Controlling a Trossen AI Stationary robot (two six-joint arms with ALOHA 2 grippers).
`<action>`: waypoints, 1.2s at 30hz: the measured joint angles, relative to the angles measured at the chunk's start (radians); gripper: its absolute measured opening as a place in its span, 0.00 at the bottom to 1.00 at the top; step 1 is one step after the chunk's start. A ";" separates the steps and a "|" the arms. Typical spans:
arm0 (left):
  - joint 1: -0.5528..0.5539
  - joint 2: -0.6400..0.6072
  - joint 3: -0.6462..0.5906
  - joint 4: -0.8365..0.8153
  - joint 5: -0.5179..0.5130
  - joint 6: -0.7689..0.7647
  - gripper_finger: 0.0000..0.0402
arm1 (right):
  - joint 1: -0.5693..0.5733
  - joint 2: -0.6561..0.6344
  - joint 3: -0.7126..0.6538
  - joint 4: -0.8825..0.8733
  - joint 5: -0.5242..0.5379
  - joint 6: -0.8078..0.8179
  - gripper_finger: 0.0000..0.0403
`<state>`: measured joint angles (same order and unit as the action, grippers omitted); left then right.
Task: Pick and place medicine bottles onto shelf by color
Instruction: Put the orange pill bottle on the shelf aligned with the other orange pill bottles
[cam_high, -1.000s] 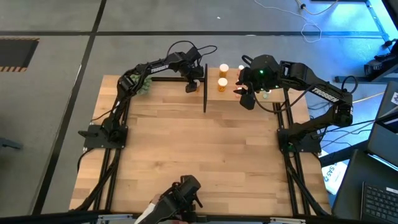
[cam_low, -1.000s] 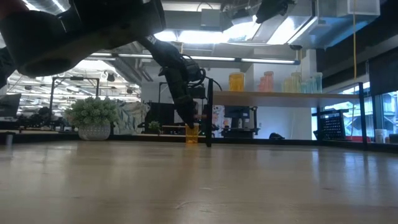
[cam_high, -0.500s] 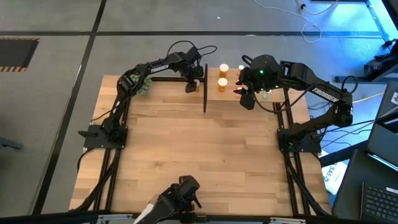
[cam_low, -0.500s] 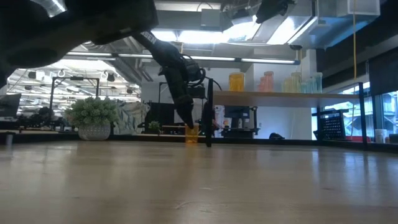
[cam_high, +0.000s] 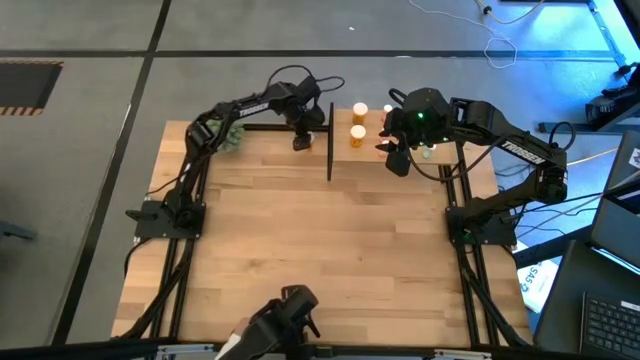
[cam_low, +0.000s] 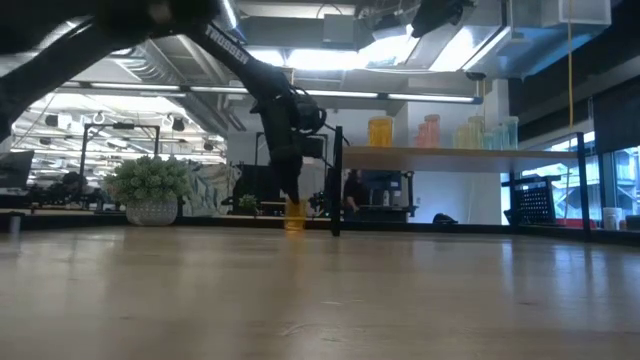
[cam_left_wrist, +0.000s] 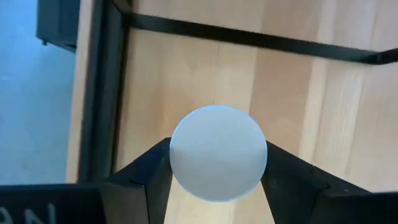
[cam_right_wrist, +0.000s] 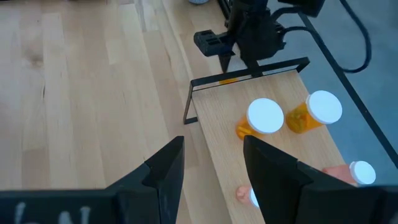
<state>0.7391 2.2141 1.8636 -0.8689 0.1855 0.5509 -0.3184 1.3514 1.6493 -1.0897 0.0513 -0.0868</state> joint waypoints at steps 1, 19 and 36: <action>0.000 -0.009 0.000 -0.001 -0.003 -0.002 0.49 | 0.000 0.000 0.000 0.000 0.000 0.000 0.42; -0.036 -0.267 0.002 -0.108 -0.098 -0.055 0.49 | 0.000 0.000 0.000 0.000 0.000 0.000 0.42; -0.200 -0.510 0.002 -0.115 -0.098 -0.131 0.49 | 0.000 0.000 0.000 0.005 0.000 0.039 0.42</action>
<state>0.5392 1.7037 1.8660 -0.9839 0.0879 0.4196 -0.3187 1.3510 1.6493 -1.0843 0.0509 -0.0474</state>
